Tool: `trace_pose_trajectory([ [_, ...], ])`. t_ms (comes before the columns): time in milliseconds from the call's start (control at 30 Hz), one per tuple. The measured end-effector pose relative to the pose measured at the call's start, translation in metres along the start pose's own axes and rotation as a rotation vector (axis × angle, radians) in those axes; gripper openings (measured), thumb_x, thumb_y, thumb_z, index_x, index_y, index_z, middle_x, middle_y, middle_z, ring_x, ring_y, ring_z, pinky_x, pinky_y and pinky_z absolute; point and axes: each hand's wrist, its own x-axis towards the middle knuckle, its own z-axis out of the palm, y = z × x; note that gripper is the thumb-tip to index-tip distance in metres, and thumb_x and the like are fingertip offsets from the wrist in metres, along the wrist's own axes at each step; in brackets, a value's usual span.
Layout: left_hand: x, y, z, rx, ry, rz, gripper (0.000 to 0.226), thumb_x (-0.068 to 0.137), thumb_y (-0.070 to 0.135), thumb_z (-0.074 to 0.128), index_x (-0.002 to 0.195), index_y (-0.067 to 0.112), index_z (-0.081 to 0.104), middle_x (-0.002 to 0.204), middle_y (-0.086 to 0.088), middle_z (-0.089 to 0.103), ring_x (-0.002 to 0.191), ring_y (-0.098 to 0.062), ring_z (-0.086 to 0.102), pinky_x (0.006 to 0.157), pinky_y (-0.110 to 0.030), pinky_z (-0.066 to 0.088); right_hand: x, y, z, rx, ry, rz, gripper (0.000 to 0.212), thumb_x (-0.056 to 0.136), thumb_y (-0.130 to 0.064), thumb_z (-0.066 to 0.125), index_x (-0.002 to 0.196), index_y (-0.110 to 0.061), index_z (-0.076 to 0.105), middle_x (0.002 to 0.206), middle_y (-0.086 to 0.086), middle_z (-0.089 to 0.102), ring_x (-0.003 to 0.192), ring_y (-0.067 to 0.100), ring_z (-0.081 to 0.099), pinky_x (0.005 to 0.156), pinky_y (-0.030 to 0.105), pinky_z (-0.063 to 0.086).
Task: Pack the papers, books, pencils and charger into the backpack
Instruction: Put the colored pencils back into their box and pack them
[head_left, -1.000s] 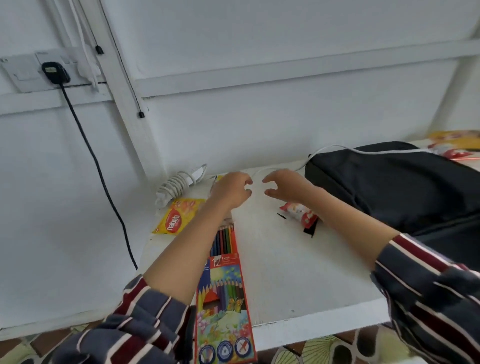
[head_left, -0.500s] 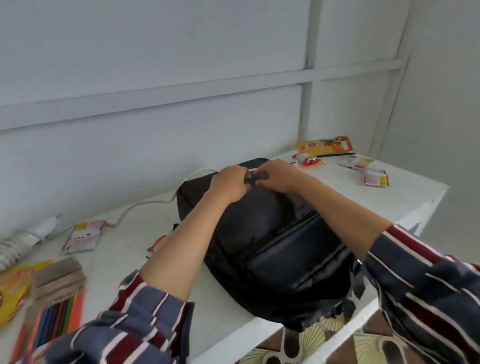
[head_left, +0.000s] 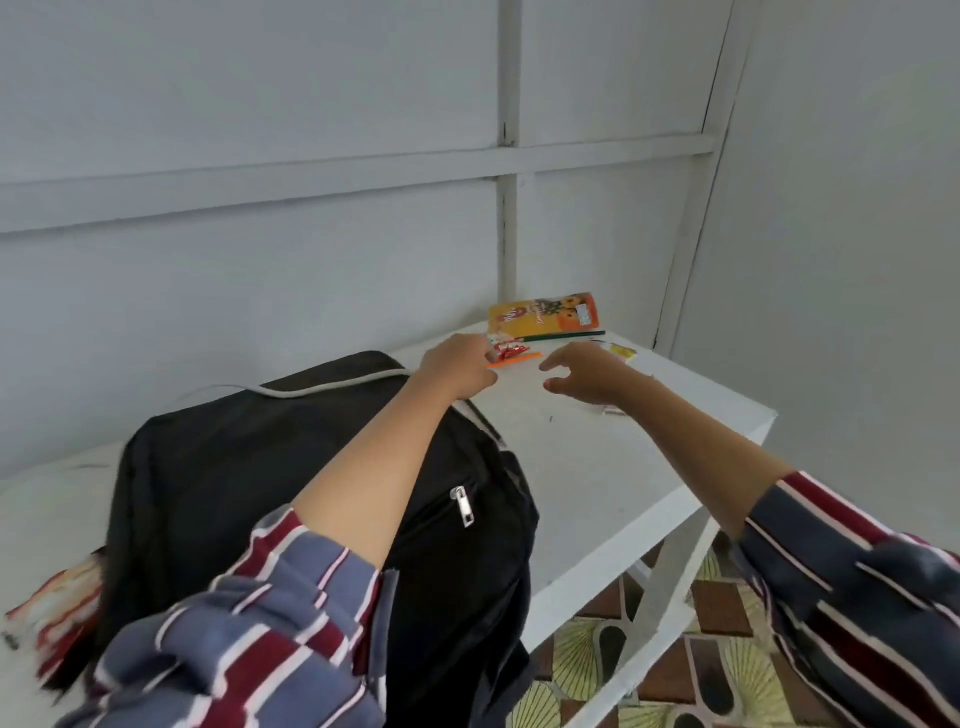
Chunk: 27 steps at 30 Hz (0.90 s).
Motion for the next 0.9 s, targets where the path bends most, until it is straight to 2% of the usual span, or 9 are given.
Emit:
trace_pose_trajectory([
  [100, 0.039, 0.005, 0.012, -0.009, -0.020, -0.012, 0.029, 0.088, 0.023, 0.056, 0.116, 0.020, 0.060, 0.115, -0.004, 0.058, 0.106, -0.024, 0.055, 0.084, -0.034, 0.045, 0.025, 0.033, -0.001, 0.005, -0.012, 0.009, 0.038, 0.091, -0.023, 0.057, 0.127, -0.012, 0.055, 0.136, 0.005, 0.050, 0.125, 0.020, 0.046, 0.103, 0.030, 0.033],
  [333, 0.120, 0.004, 0.038, -0.049, -0.108, -0.074, 0.035, 0.087, 0.021, 0.058, 0.122, 0.021, 0.060, 0.128, -0.007, 0.054, 0.113, -0.024, 0.052, 0.096, -0.037, 0.044, 0.081, 0.099, -0.012, 0.024, -0.031, 0.006, 0.037, 0.091, -0.018, 0.058, 0.127, -0.013, 0.056, 0.137, 0.005, 0.049, 0.125, 0.021, 0.046, 0.104, 0.031, 0.033],
  [500, 0.157, 0.004, 0.065, -0.067, -0.107, -0.104, 0.034, 0.089, 0.020, 0.057, 0.123, 0.021, 0.059, 0.130, -0.005, 0.052, 0.118, -0.024, 0.048, 0.099, -0.038, 0.040, 0.120, 0.137, -0.021, 0.005, -0.023, -0.025, 0.038, 0.091, -0.013, 0.057, 0.129, -0.012, 0.054, 0.140, 0.007, 0.046, 0.128, 0.022, 0.042, 0.105, 0.030, 0.031],
  [700, 0.182, 0.007, 0.094, -0.141, -0.032, -0.138, 0.024, 0.088, 0.015, 0.059, 0.110, 0.016, 0.067, 0.115, -0.006, 0.060, 0.114, -0.027, 0.049, 0.097, -0.041, 0.041, 0.174, 0.169, -0.013, -0.036, -0.076, -0.111, 0.037, 0.090, -0.009, 0.056, 0.126, -0.017, 0.056, 0.139, 0.004, 0.047, 0.125, 0.023, 0.046, 0.100, 0.030, 0.037],
  [800, 0.192, 0.011, 0.100, -0.190, 0.049, -0.186, 0.027, 0.088, 0.012, 0.060, 0.115, 0.014, 0.065, 0.122, -0.005, 0.055, 0.118, -0.022, 0.045, 0.101, -0.032, 0.035, 0.201, 0.180, -0.002, -0.071, -0.115, -0.189, 0.034, 0.090, -0.010, 0.056, 0.122, -0.020, 0.059, 0.139, 0.000, 0.048, 0.126, 0.019, 0.044, 0.103, 0.031, 0.036],
  [900, 0.203, 0.011, 0.104, -0.161, 0.101, -0.221, 0.029, 0.088, 0.012, 0.060, 0.116, 0.018, 0.065, 0.124, -0.004, 0.051, 0.118, -0.022, 0.040, 0.098, -0.031, 0.033, 0.223, 0.187, 0.009, -0.104, -0.130, -0.275, 0.033, 0.090, -0.011, 0.054, 0.122, -0.019, 0.060, 0.139, 0.001, 0.046, 0.128, 0.019, 0.042, 0.103, 0.031, 0.036],
])
